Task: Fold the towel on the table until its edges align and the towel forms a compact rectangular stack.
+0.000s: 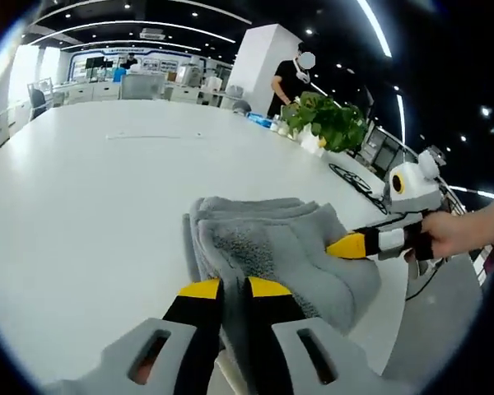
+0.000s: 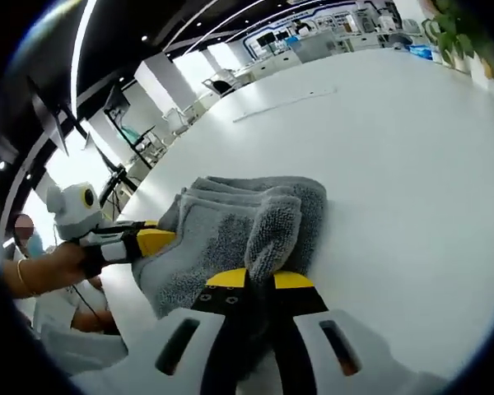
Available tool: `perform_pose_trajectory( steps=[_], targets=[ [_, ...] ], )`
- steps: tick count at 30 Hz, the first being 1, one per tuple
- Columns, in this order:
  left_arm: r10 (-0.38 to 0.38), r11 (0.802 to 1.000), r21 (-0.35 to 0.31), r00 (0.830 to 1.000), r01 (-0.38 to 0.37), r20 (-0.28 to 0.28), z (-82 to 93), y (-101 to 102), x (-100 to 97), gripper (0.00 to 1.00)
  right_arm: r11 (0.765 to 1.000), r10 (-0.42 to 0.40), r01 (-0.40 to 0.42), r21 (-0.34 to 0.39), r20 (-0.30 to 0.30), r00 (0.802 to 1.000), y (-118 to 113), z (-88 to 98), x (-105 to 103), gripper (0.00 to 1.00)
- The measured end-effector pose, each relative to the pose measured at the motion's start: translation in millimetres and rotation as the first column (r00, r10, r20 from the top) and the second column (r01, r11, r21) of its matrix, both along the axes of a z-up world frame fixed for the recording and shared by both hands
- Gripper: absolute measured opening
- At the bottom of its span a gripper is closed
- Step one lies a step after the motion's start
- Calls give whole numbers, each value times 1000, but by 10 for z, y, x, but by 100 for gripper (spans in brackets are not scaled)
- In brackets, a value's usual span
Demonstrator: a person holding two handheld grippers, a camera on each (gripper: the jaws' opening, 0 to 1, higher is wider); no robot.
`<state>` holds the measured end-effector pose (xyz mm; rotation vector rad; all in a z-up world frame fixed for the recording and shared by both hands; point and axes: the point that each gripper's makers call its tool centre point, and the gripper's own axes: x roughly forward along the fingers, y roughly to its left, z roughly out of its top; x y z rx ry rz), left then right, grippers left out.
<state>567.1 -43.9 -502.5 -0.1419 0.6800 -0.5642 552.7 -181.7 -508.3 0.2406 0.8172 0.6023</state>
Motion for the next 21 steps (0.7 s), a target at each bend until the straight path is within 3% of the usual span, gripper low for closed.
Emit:
perform_pose_trajectory(
  steps=[3, 8, 12, 16, 21],
  targets=[
    [2, 999, -36, 1000, -3, -17, -40, 19, 15, 9, 1000, 8, -8, -5, 5, 1000, 23, 8, -2, 6],
    [-41, 999, 1, 999, 41, 7, -36, -35, 6, 8, 996, 69, -67, -53, 29, 997, 30, -9, 54, 6],
    [5, 999, -37, 999, -7, -50, -49, -8, -6, 7, 997, 61, -59, -47, 42, 997, 13, -14, 31, 6],
    [10, 1000, -10, 999, -10, -38, -42, -44, -75, 7, 985, 103, -84, -152, 126, 987, -6, 22, -3, 5],
    [22, 1000, -8, 998, -22, -52, -29, -85, -138, 7, 985, 72, -51, -163, 123, 990, -35, 10, 25, 6]
  ],
)
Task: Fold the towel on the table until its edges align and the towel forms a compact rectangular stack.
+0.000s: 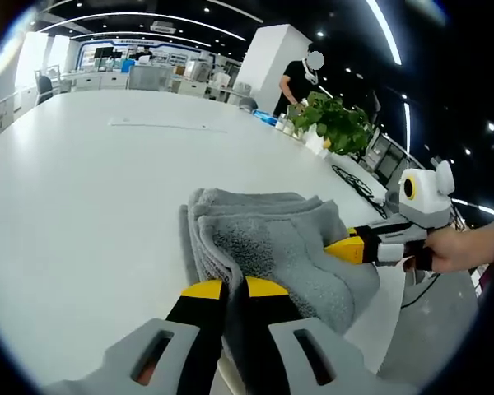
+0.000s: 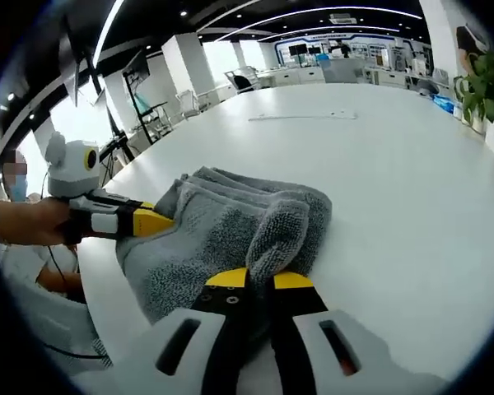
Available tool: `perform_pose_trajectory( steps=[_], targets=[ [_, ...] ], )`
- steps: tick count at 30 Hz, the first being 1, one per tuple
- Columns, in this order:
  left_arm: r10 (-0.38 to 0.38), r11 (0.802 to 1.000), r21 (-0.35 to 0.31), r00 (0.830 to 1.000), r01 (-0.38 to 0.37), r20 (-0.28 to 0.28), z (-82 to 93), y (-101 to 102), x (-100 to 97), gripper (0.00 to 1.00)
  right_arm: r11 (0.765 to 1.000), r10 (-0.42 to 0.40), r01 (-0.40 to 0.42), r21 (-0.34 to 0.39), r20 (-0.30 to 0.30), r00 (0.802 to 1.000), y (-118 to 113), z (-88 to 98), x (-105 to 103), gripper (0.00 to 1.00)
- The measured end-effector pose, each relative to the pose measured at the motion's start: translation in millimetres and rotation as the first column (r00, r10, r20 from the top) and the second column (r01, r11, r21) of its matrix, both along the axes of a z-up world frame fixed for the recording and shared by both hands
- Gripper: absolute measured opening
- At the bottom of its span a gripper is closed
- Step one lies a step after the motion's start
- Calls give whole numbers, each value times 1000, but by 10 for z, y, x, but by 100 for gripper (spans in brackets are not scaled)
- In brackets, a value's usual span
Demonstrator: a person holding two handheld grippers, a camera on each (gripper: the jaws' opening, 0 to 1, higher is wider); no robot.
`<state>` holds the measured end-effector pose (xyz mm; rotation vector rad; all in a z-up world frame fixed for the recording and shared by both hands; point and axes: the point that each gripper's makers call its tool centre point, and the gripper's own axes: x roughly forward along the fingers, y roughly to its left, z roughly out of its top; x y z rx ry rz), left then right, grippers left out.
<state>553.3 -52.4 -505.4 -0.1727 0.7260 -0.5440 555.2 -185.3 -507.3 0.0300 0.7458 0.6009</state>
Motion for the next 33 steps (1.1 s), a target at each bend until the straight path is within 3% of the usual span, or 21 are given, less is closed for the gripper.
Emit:
perform_pose_trajectory(
  steps=[4, 5, 8, 11, 15, 17, 21, 26, 29, 33],
  targets=[
    [-21, 999, 51, 1000, 20, 12, 8, -89, -24, 7, 998, -39, 40, -44, 19, 999, -44, 8, -2, 6],
    [-37, 996, 82, 999, 35, 28, 11, -61, -10, 7, 999, -37, 38, -39, 16, 999, -47, 7, -6, 6],
    [-40, 996, 82, 998, 36, 51, 39, -16, 13, 9, 999, -35, 35, -1, -5, 999, -58, 59, -5, 7],
    [14, 999, 36, 1000, -15, 26, 66, 43, -10, 14, 1000, -23, 22, 7, 24, 999, -85, 149, 6, 9],
    [64, 997, 48, 997, -65, 32, 111, 226, -18, 21, 1000, -14, 15, -7, 47, 999, -109, 236, -45, 9],
    [114, 993, 42, 994, -114, 6, 140, 324, -25, 23, 1000, -29, 29, -9, 53, 998, -152, 280, -56, 10],
    [171, 985, 24, 984, -172, 58, 394, 451, 18, 21, 998, -64, 63, 12, 84, 994, -208, 448, -81, 12],
    [62, 998, 5, 986, -63, 155, 765, 301, -59, 26, 1000, -19, 16, 19, 134, 991, -196, 676, -186, 29],
    [2, 999, 36, 979, -10, 205, 907, 235, -162, 30, 1000, -12, 9, 21, 156, 988, -252, 816, -279, 33],
    [-6, 1000, -7, 965, 8, 263, 1081, 134, -268, 40, 999, -21, 17, 29, 167, 986, -329, 885, -363, 36]
  ],
)
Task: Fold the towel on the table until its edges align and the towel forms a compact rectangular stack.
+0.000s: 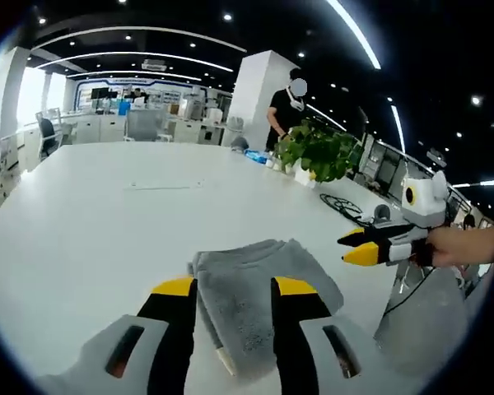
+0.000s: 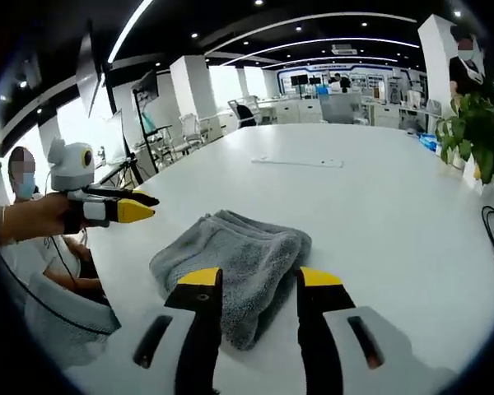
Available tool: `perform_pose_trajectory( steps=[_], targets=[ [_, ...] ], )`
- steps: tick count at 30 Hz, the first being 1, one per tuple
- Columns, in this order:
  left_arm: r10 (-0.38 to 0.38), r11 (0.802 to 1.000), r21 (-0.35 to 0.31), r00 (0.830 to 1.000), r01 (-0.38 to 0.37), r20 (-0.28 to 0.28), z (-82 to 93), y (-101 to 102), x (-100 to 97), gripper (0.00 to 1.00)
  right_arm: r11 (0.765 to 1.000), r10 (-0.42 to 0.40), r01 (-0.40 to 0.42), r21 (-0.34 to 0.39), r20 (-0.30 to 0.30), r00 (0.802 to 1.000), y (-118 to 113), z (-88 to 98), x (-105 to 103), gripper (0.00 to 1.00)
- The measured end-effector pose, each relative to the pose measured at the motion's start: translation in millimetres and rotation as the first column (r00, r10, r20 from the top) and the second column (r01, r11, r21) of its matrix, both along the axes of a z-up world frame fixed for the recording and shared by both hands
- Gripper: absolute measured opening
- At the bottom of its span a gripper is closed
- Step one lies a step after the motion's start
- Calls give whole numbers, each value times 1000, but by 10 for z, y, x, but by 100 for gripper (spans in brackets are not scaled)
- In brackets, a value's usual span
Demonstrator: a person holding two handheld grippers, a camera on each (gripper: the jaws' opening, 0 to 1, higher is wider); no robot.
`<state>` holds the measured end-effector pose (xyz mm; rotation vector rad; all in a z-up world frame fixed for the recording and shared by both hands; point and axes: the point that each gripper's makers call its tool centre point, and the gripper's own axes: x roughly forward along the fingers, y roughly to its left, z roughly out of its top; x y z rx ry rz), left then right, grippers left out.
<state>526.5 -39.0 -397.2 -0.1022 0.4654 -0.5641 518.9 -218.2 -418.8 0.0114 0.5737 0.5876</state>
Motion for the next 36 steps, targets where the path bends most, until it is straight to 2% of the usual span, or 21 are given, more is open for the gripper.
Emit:
perform_pose_trajectory(
  steps=[1, 3, 5, 7, 8, 12, 14, 16, 19, 20, 23, 27, 32, 36],
  targets=[
    [-7, 1000, -2, 1000, 7, 27, 56, -17, -23, 44, 1000, -3, 3, 1, 4, 1000, -23, 14, -18, 37],
    [-21, 1000, -10, 999, 21, 38, 52, -20, -60, 47, 1000, -5, 5, 8, 21, 1000, -58, 78, -86, 40],
    [-14, 999, -34, 999, 16, 34, 78, -45, -146, 48, 1000, 15, -14, -14, 86, 996, -67, 144, -129, 51],
    [-8, 999, -41, 999, 10, 41, 106, -79, -256, 52, 999, 31, -30, -19, 101, 994, -61, 174, -247, 65],
    [-2, 999, -35, 999, 4, 45, 106, -50, -294, 56, 999, 33, -31, -19, 102, 994, -61, 180, -275, 68],
    [28, 999, -39, 998, -25, 63, 96, 56, -404, 75, 999, 38, -38, -11, 91, 995, -95, 157, -428, 69],
    [32, 998, -48, 998, -30, 51, 49, 106, -501, 78, 1000, 22, -23, 8, 70, 997, -115, 134, -496, 70],
    [24, 999, -29, 999, -22, 43, 7, 131, -566, 82, 1000, 15, -16, 11, 61, 998, -137, 107, -551, 71],
    [29, 1000, 0, 997, -29, 68, 32, 172, -645, 92, 1000, 4, -4, 14, 52, 999, -163, 82, -622, 73],
    [36, 999, 4, 997, -36, 68, 29, 204, -639, 94, 1000, -22, 22, 9, 48, 999, -199, 70, -633, 75],
    [71, 997, -12, 996, -70, 63, 20, 254, -645, 94, 999, -52, 52, 10, 52, 997, -236, 68, -664, 82],
    [78, 997, -3, 994, -78, 76, 22, 289, -634, 100, 998, -54, 54, 11, 43, 998, -218, 49, -717, 82],
    [76, 997, 27, 994, -78, 74, -9, 310, -662, 100, 996, -88, 88, -5, 51, 995, -260, 60, -705, 88],
    [92, 996, 9, 994, -92, 63, -21, 354, -684, 100, 995, -97, 96, 14, 53, 994, -243, 84, -708, 88]
  ],
)
